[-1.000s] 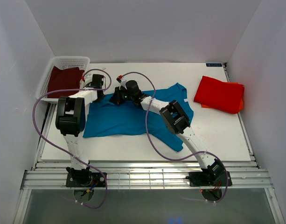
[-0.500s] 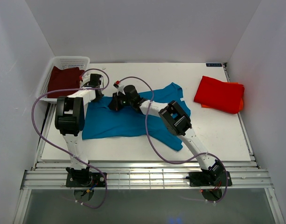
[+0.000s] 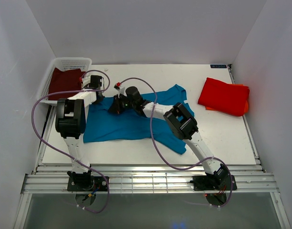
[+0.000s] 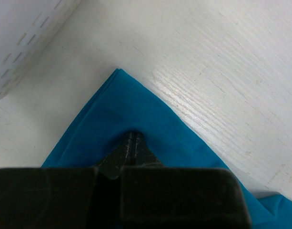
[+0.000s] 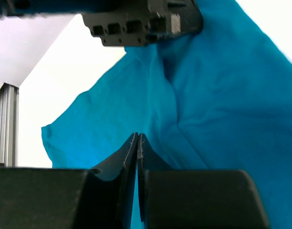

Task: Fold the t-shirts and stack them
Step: Fold the tshirt

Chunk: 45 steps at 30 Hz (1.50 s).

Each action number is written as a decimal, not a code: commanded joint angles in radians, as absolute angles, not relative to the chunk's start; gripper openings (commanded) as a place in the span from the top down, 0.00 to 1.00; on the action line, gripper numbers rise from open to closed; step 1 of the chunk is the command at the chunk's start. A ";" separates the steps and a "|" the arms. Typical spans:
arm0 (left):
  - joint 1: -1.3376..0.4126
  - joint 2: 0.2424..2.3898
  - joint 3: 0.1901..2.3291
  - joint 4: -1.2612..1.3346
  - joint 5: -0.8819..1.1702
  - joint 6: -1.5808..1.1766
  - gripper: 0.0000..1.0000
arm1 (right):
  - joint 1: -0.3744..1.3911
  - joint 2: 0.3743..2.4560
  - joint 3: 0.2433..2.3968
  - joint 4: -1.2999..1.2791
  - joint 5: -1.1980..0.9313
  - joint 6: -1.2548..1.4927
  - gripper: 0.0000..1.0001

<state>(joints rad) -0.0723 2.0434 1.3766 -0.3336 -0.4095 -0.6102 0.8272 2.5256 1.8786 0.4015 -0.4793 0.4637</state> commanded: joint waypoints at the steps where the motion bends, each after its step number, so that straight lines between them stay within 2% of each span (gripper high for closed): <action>1: -0.057 2.065 1.378 -0.367 -0.413 -0.607 1.00 | 0.831 2.467 1.859 0.457 -0.480 0.453 0.92; 18: -0.054 2.003 1.347 -0.376 -0.422 -0.606 1.00 | 0.825 2.640 2.146 0.430 -0.367 0.474 0.92; 33: -0.051 2.036 1.397 -0.393 -0.436 -0.600 1.00 | 0.824 2.663 2.140 0.355 -0.307 0.460 0.92; 45: -0.051 1.898 1.286 -0.385 -0.399 -0.643 1.00 | 0.802 2.672 2.174 0.196 -0.241 0.472 0.92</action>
